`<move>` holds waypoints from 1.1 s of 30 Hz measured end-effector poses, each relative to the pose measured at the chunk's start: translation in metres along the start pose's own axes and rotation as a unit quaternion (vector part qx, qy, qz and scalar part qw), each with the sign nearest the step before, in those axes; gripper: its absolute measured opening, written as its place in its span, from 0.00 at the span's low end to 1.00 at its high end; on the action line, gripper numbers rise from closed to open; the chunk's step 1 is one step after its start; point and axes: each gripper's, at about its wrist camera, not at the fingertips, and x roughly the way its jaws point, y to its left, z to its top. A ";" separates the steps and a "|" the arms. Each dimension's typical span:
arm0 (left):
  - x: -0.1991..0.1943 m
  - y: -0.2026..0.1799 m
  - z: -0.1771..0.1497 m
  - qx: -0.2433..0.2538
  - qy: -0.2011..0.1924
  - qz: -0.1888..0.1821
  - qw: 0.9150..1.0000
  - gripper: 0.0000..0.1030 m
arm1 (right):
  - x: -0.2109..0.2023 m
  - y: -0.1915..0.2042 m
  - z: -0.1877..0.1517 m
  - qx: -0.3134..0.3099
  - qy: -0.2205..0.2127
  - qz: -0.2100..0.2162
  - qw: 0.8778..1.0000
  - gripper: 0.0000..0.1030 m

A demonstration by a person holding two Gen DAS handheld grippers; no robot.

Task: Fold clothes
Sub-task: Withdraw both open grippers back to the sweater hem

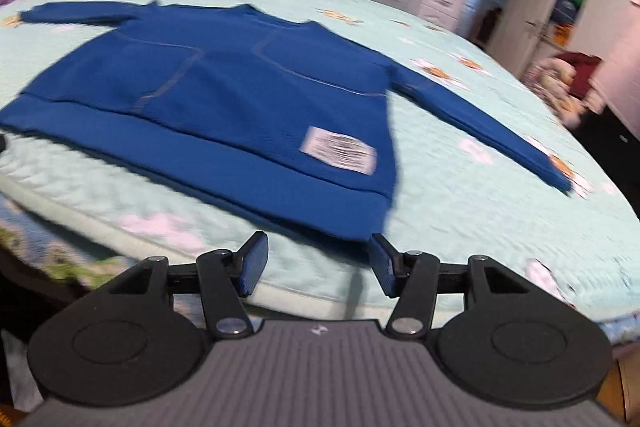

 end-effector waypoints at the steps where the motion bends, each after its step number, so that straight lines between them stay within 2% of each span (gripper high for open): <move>1: 0.001 0.001 0.001 -0.001 -0.001 0.002 1.000 0.59 | 0.002 -0.005 -0.001 0.009 0.003 -0.006 1.000 0.55; 5: 0.007 0.003 0.004 -0.009 -0.006 0.015 1.000 0.62 | 0.016 -0.022 -0.004 0.045 0.022 -0.015 0.999 0.55; 10: 0.005 0.011 0.007 -0.030 -0.015 0.026 0.999 0.62 | 0.020 -0.035 -0.003 0.089 0.009 -0.011 0.996 0.55; 14: 0.001 0.019 0.010 -0.052 -0.029 0.023 0.998 0.62 | 0.016 -0.047 -0.003 0.127 -0.014 0.012 0.992 0.55; 23: 0.006 0.024 0.013 -0.061 -0.031 0.026 0.997 0.62 | 0.024 -0.050 -0.001 0.143 -0.016 0.020 0.989 0.55; 28: 0.020 0.016 0.009 -0.050 -0.007 0.019 0.999 0.61 | 0.029 -0.051 -0.001 0.150 -0.016 0.023 0.988 0.55; 33: 0.026 0.016 0.009 -0.069 -0.014 0.018 0.997 0.60 | 0.036 -0.052 0.001 0.158 -0.016 0.028 0.987 0.55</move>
